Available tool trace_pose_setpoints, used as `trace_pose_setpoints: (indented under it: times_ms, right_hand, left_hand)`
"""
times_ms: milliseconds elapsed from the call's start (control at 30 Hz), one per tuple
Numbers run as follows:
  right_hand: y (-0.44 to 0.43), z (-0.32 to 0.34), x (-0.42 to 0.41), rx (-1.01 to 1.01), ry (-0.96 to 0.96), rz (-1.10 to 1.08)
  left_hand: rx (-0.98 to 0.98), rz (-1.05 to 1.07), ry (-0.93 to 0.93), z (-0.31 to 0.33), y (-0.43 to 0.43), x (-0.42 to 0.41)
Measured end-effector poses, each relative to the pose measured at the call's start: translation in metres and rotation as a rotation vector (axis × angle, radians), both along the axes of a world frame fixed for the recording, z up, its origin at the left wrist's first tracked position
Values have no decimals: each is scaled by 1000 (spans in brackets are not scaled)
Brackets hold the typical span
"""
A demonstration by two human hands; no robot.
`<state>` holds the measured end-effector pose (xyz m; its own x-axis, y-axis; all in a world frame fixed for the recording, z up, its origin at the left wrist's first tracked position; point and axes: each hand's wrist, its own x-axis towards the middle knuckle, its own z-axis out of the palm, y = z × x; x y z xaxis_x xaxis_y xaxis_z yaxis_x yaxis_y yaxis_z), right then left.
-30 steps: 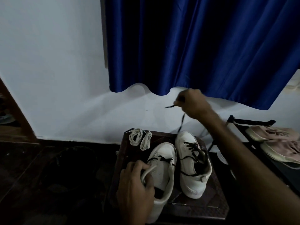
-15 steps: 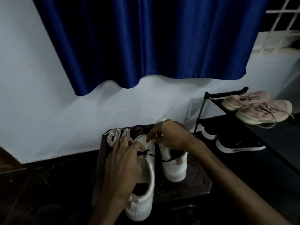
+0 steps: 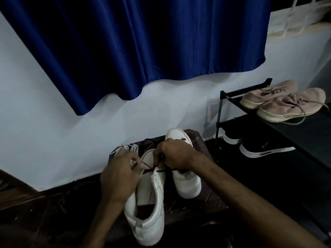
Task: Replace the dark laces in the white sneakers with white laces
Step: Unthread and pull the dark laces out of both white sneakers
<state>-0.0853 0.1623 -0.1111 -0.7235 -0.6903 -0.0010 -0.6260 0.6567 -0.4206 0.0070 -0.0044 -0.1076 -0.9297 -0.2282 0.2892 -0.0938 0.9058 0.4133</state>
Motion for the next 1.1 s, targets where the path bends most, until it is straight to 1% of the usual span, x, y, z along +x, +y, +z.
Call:
trace_pose_setpoints:
  times_ms: [33,67,133,167,200,267,333,367,400,433,467,533,567,600,667,700,800,1000,1100]
  right_hand:
    - [0,0,0,-8,-17,-5]
    - [1,1,0,-16,-38,-9]
    - [0,3,-2,-30,-112,-6]
    - [-1,5,-4,-29,-165,1]
    - [-2,7,-7,-17,-213,16]
    - [-5,12,-13,26,-283,62]
    - [-8,15,-19,51,-312,87]
    - [-9,14,-21,50,-322,88]
    - [-8,13,-22,41,-330,87]
    - [-8,12,-23,28,-335,89]
    - [-8,10,-23,10,-336,92]
    - [-5,7,-22,-34,-334,93]
    - [-3,5,-21,-59,-327,91]
    - [-1,3,-20,-78,-313,94]
    - [-1,1,-17,-89,-260,101]
    - [-1,0,-15,-85,-235,101]
    - [-3,-1,-14,-70,-219,103]
    - [-4,3,-16,-64,-294,93]
    - [-4,2,-16,-80,-333,86]
  left_hand:
    - [107,57,7,-1,-9,-3]
    - [293,88,7,-4,-16,-6]
    - [780,126,-12,-12,-21,-6]
    - [951,155,-30,-17,-20,-5]
    - [1060,184,-49,-23,-21,-3]
    - [1209,230,-59,-31,-25,-2]
    - [1355,240,-51,-30,-30,-2]
    - [1410,225,-36,-27,-33,-2]
    - [1409,190,-17,-22,-35,-2]
    - [1329,134,4,-16,-37,-1]
    - [1163,54,29,-11,-39,-1]
    - [709,-179,59,-1,-38,0]
    - [507,-292,31,1,-34,-1]
    - [347,-370,-36,3,-28,-2]
    - [96,-431,-153,4,-15,-4]
    - [21,-429,-175,5,-10,-5]
    - [-81,-366,-172,7,-6,-8]
    - [-228,-254,-194,10,10,-8]
    - [-268,-215,-200,19,6,-8]
